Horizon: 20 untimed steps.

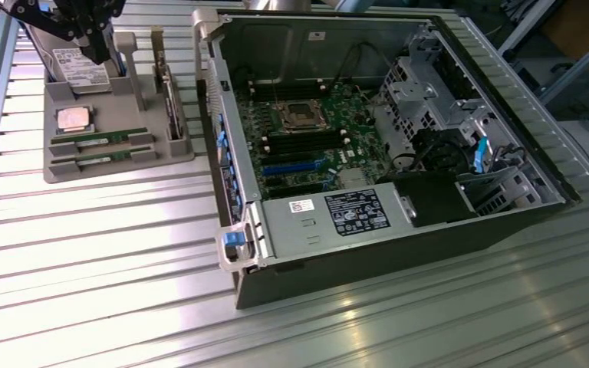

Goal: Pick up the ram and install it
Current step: 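Pick up the ram and move it above insertion slot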

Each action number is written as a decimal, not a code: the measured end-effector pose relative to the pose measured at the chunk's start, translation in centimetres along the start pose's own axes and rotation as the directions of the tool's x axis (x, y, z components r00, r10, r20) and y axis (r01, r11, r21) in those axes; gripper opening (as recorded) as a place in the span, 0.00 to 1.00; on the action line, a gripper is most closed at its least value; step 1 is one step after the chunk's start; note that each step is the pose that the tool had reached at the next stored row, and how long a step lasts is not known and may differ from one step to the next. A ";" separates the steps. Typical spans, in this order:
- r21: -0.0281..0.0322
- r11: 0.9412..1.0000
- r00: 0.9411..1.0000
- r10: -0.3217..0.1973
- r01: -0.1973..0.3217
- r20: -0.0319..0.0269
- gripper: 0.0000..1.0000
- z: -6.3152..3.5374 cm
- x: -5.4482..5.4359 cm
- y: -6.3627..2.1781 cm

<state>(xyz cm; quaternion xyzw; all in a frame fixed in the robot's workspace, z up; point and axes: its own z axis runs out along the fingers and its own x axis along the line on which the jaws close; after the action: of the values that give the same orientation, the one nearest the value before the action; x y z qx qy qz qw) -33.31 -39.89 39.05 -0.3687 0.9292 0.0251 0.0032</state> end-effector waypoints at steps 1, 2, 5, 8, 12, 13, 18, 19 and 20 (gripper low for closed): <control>0.000 1.000 1.000 -0.009 0.009 0.000 0.11 0.01 0.0 0.00; 0.000 1.000 1.000 -0.016 0.016 -0.001 0.11 0.01 0.0 0.00; -0.001 0.999 0.999 -0.052 0.052 -0.002 0.11 0.02 0.0 0.00; -0.002 0.997 0.997 -0.077 0.077 -0.003 0.11 0.04 0.0 0.00; -0.003 0.995 0.995 -0.104 0.104 -0.004 0.11 0.05 0.0 0.00; -0.003 0.993 0.993 -0.121 0.121 -0.005 0.11 0.05 0.0 0.00; -0.005 0.985 0.985 -0.175 0.175 -0.007 0.11 0.07 0.0 0.00; -0.005 0.982 0.982 -0.187 0.187 -0.008 0.11 0.08 0.0 -0.01; -0.006 0.981 0.981 -0.195 0.195 -0.008 0.11 0.08 0.0 -0.01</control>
<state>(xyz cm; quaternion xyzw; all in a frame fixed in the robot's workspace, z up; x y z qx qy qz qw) -33.31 -39.89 38.98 -0.4581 0.8885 0.0253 0.0007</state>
